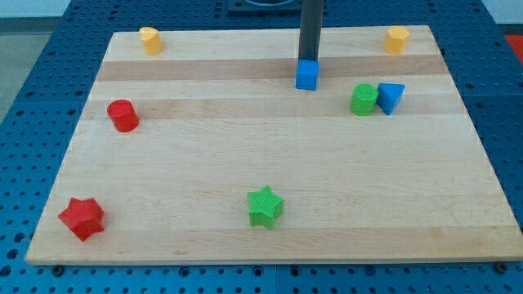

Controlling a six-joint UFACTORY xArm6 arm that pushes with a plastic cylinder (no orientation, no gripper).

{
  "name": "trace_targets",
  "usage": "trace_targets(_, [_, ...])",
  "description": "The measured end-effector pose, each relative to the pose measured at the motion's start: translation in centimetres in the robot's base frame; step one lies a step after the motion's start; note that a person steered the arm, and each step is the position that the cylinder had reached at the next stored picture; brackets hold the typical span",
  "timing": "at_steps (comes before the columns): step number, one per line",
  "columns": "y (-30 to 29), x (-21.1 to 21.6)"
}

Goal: Push the blue cube to the green circle

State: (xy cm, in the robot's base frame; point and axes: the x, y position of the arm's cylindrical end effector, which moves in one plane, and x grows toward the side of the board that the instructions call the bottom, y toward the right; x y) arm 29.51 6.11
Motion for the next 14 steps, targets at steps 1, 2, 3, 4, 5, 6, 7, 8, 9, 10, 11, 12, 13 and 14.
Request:
trace_targets(1, [0.0, 1.8])
trace_targets(2, [0.0, 3.5])
trace_targets(3, [0.0, 4.6])
trace_targets(4, [0.0, 4.6])
trace_targets(5, [-0.7, 3.7])
trace_targets(6, [-2.6, 4.3])
trace_targets(7, [-4.1, 6.8])
trace_targets(8, [-4.1, 8.1])
trace_targets(9, [-4.0, 8.1])
trace_targets(10, [-2.9, 8.1])
trace_targets(11, [-1.6, 8.1])
trace_targets(12, [-0.7, 8.1])
trace_targets(13, [-0.6, 8.1])
trace_targets(14, [-0.6, 7.8])
